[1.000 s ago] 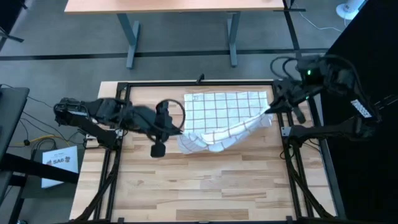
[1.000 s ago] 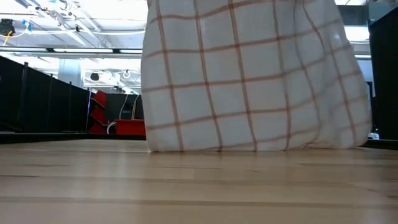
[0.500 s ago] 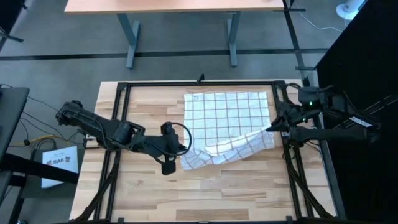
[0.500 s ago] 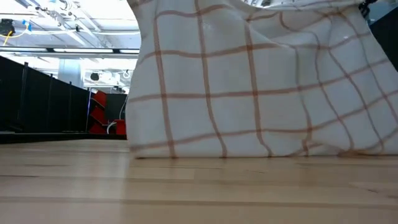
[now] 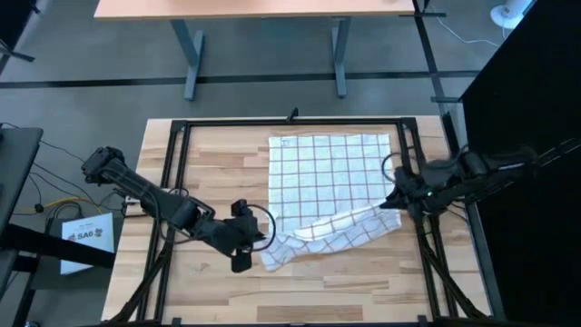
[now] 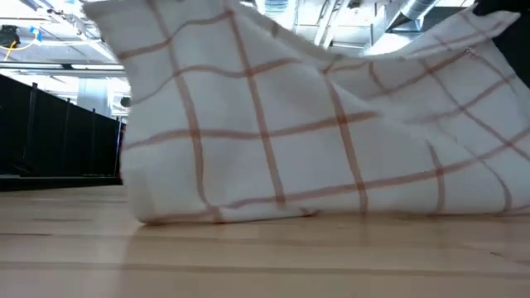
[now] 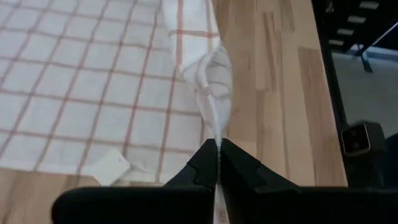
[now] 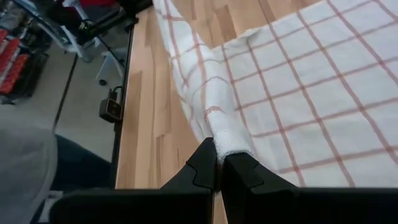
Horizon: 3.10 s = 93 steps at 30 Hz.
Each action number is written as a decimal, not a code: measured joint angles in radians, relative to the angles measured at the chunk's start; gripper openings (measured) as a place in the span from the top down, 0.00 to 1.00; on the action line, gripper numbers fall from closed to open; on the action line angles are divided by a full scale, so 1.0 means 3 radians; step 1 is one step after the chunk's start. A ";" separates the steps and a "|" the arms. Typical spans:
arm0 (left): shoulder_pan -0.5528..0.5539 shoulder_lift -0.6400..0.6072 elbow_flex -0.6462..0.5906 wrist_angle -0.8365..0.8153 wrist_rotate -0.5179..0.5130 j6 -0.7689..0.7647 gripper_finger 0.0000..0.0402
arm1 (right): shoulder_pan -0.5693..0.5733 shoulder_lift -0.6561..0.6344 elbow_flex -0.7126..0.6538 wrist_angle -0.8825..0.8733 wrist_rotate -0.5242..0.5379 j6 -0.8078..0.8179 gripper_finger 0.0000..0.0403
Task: Roll towel
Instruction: Roll the towel
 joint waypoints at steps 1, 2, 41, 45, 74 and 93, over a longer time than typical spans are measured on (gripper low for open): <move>-0.0025 0.0000 -0.0026 0.0006 -0.0001 -0.0022 1.00 | 0.0149 0.0040 -0.0023 0.0057 0.0157 0.0078 1.00; -0.0043 0.0000 -0.0050 0.0014 -0.0001 -0.0035 1.00 | 0.0300 0.0087 -0.0041 0.0096 0.0308 0.0157 1.00; 0.3174 -0.0193 -0.0160 0.0822 0.2071 0.1514 1.00 | -0.1454 -0.0637 -0.0120 -0.0485 0.1441 -0.0135 1.00; 0.3392 -0.0193 -0.0334 0.1009 0.2322 0.1509 1.00 | -0.1968 -0.0617 -0.0286 -0.0337 0.1455 -0.0274 1.00; 0.3722 0.0579 -0.0416 0.1539 0.2315 0.1628 1.00 | -0.4868 0.0498 -0.0516 0.0388 -0.0518 -0.1328 1.00; 0.3797 0.0576 -0.0396 0.1511 0.2219 0.1703 0.68 | -0.4974 0.0465 -0.0516 0.0467 -0.0436 -0.1362 0.65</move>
